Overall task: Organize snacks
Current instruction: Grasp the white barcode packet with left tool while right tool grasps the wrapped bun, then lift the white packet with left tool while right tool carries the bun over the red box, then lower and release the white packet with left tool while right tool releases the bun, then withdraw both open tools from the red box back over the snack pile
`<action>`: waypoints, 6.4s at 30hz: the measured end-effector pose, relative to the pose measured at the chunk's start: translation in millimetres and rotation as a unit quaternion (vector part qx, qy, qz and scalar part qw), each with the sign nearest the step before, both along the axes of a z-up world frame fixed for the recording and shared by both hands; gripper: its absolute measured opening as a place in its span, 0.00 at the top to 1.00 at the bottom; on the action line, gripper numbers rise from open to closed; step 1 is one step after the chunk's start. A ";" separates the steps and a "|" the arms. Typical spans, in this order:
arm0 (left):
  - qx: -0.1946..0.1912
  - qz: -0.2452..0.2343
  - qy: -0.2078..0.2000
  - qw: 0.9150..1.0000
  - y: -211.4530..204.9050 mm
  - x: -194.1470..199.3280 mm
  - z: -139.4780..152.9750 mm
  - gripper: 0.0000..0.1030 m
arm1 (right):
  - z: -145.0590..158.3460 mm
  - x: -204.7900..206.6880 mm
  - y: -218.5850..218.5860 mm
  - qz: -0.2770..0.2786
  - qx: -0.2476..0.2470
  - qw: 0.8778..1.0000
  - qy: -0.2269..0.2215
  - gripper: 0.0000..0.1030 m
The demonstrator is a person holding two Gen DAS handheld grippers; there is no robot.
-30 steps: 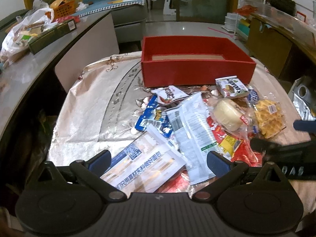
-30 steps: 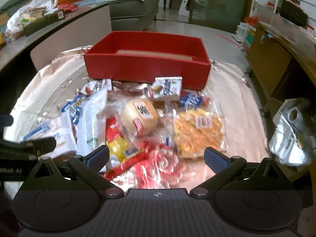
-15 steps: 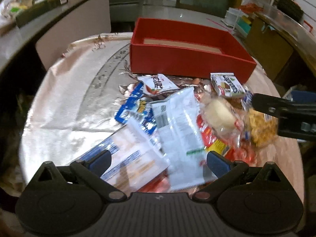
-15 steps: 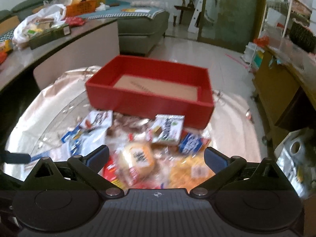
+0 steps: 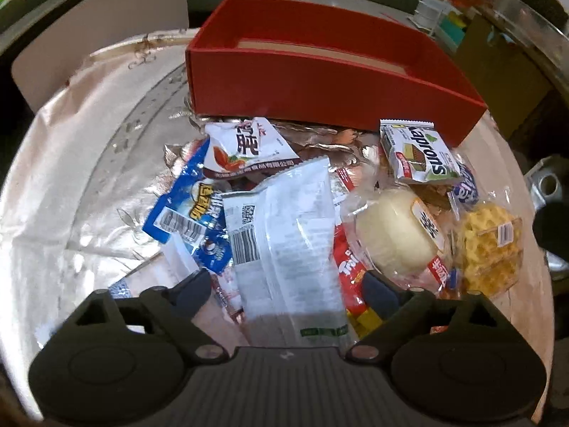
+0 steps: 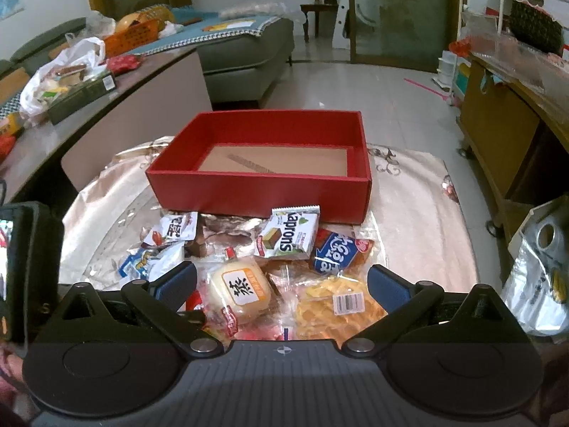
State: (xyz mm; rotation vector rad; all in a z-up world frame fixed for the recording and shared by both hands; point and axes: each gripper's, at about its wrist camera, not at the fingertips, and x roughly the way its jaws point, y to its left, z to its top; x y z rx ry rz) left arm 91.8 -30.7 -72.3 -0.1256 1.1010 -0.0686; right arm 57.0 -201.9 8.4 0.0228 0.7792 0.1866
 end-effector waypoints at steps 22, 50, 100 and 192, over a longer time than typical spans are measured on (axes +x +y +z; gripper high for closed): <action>-0.041 -0.034 -0.013 0.998 32.8 -32.4 23.2 0.64 | -49.3 38.4 50.3 0.084 -0.027 0.992 0.085 0.07; -0.054 -0.030 -0.023 0.998 34.2 -27.0 38.9 0.64 | -35.1 32.4 22.0 0.081 0.071 0.988 0.113 0.41; -0.055 -0.024 -0.124 0.990 14.7 52.2 102.7 0.65 | 5.1 77.8 -1.7 0.041 0.130 0.990 0.041 0.35; 0.007 0.015 -0.134 0.991 68.9 79.1 89.8 0.39 | 11.2 134.3 47.5 0.050 0.057 0.997 0.011 0.19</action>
